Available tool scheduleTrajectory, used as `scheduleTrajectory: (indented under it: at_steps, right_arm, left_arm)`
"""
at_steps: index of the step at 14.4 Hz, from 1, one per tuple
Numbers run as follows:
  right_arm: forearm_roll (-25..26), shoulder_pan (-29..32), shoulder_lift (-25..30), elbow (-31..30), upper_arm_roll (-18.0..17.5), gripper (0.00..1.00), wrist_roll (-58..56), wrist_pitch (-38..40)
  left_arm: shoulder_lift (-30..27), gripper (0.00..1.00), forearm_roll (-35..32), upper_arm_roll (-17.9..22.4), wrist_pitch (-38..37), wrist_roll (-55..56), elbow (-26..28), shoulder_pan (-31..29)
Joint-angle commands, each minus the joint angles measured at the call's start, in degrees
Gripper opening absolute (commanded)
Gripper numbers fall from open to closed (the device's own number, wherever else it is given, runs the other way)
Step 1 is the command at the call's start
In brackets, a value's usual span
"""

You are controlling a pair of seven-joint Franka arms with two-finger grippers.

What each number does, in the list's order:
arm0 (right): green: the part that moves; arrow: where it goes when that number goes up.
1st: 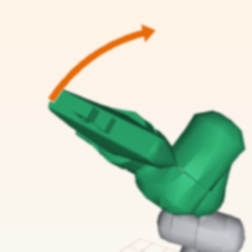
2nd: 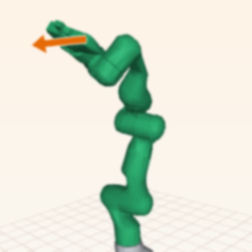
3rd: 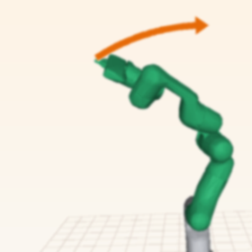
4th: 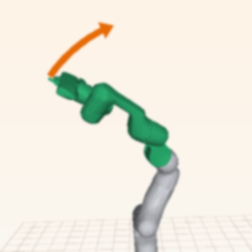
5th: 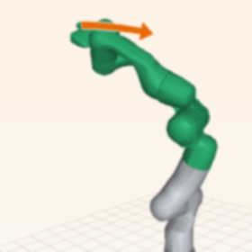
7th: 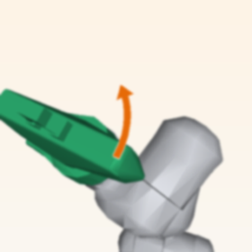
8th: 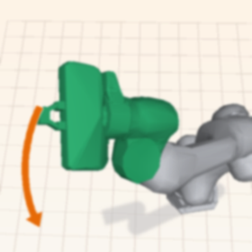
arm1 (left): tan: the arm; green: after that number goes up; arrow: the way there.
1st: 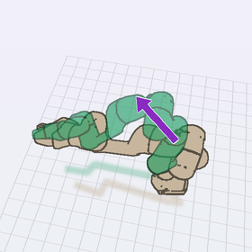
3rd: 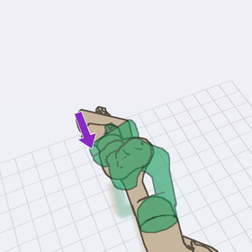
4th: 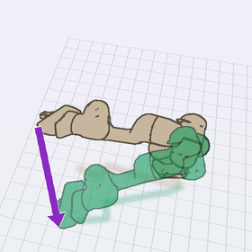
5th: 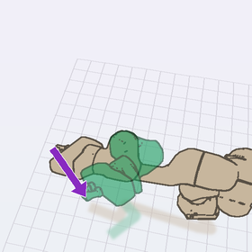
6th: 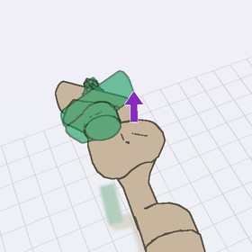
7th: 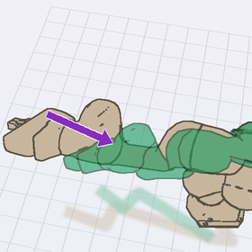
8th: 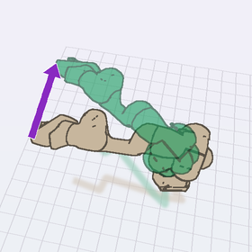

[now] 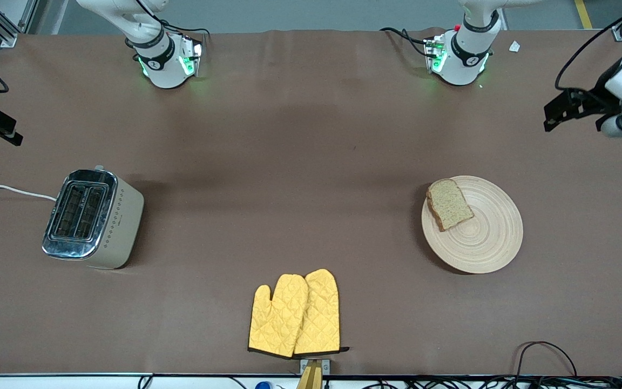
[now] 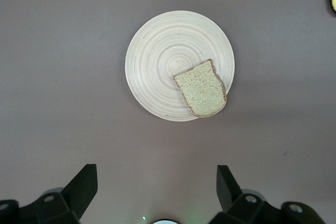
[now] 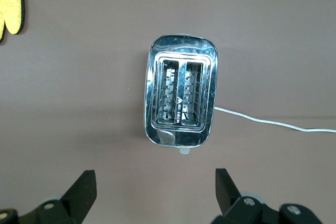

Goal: Move plate and put bread in toaster
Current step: 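Move the left gripper down toward the wooden plate's rim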

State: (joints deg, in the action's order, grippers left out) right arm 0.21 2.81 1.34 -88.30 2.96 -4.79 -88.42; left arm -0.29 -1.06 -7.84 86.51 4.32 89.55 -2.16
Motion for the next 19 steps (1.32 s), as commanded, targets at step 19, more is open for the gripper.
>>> scheduleTrajectory:
  at_steps: [19]
  right_arm:
    - [-0.7,0.1,0.0,-0.3,-0.1,1.0,0.7,0.2]
  left_arm:
    - [38.8,0.94,19.3,-0.5,17.2,-59.8,-12.4,-12.3]
